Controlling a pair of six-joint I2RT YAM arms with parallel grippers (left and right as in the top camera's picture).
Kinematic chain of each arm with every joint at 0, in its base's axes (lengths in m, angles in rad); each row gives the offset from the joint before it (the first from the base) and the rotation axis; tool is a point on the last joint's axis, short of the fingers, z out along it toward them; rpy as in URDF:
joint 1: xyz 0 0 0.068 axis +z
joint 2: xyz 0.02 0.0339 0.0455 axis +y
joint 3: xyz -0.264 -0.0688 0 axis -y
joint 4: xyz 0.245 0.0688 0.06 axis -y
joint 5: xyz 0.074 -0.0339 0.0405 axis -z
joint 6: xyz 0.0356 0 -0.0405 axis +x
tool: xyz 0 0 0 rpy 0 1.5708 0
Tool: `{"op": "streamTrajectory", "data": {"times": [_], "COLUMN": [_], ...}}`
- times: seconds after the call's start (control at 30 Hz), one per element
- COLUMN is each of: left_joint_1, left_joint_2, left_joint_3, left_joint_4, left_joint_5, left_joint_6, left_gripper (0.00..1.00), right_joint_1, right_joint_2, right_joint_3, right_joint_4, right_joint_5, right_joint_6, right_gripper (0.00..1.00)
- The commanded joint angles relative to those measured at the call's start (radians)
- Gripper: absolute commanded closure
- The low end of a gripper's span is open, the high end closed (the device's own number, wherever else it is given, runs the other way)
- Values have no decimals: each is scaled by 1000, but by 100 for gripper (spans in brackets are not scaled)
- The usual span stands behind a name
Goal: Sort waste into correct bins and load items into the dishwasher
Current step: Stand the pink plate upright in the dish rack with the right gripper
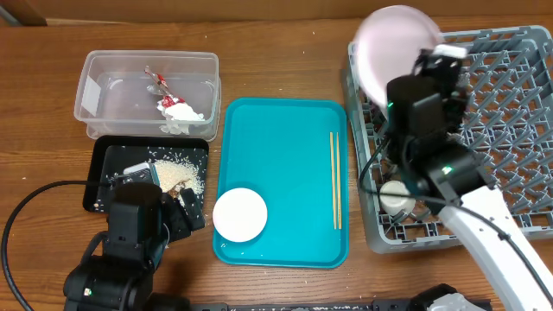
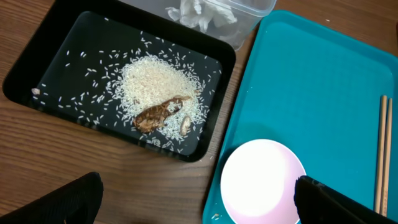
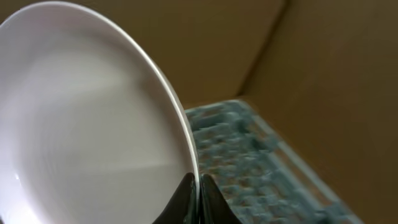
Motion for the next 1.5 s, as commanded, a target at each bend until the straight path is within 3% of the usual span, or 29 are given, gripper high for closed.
{"op": "streamTrajectory", "data": {"times": [0.0, 0.1, 0.3, 0.7, 0.83, 0.87, 1.13, 1.3, 1.4, 1.47], "left_joint_1": [-6, -6, -6, -6, -6, -6, -6, -6, -6, -6], "left_joint_2": [-7, -7, -7, -7, -7, -7, -7, -7, -7, -7], "left_joint_3": [-2, -2, -2, -2, -2, -2, -2, -2, -2, -2], "left_joint_4": [3, 3, 3, 3, 3, 3, 3, 3, 3, 3], "left_joint_5": [-20, -20, -20, -20, -20, -20, -20, -20, -20, -20], "left_joint_6": [-18, -18, -18, -18, -18, -18, -18, -18, -18, -18], "left_gripper": [0, 0, 0, 0, 0, 0, 0, 0, 0, 0], "right_joint_1": [-120, -227, -328, -245, -202, -190, -41, 105, 221, 299], "right_joint_2": [56, 132, 269, 349, 348, 348, 281, 169, 93, 51], "right_joint_3": [18, 18, 18, 10, 10, 10, 14, 14, 14, 14], "right_joint_4": [76, 110, 137, 121, 115, 108, 86, 18, -100, -196], "right_joint_5": [159, 163, 189, 174, 175, 178, 185, 161, -5, -279], "right_joint_6": [-202, -319, -329, -328, -323, -316, -288, -192, -89, 7], "right_gripper": [96, 96, 96, 96, 16, 13, 14, 16, 22, 27]}}
